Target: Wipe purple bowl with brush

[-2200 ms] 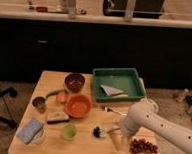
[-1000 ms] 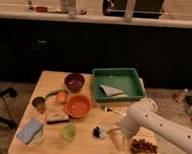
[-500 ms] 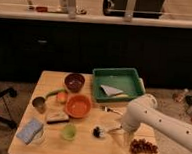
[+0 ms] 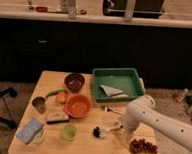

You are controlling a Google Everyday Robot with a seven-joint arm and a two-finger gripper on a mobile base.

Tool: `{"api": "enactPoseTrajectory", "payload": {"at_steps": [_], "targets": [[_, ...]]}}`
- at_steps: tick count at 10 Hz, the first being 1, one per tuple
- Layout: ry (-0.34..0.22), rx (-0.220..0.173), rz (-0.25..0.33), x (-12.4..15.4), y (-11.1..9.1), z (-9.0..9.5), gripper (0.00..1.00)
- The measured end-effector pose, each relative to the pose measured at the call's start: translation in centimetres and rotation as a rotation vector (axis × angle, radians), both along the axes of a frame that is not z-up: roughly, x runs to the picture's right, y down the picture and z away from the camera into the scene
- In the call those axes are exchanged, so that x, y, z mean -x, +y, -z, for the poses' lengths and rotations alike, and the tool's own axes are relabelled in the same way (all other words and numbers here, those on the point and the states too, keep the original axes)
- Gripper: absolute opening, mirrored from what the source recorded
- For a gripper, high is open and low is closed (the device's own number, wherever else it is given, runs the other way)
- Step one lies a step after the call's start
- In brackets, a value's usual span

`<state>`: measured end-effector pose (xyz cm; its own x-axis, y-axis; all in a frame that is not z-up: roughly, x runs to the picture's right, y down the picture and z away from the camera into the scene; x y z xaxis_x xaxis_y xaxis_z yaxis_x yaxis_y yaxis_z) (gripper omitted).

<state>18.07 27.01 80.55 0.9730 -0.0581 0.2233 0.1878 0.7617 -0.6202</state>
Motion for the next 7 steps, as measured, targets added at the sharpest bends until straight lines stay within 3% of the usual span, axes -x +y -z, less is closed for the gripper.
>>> {"api": "enactPoseTrajectory", "payload": {"at_steps": [2, 4, 7], "targets": [[0.023, 0.007, -0.010, -0.47, 0.03, -1.01, 0.76], [0.040, 0.014, -0.013, -1.11, 0.23, -1.45, 0.61], [0.043, 0.011, -0.011, -1.08, -0.12, -1.54, 0.28]]}}
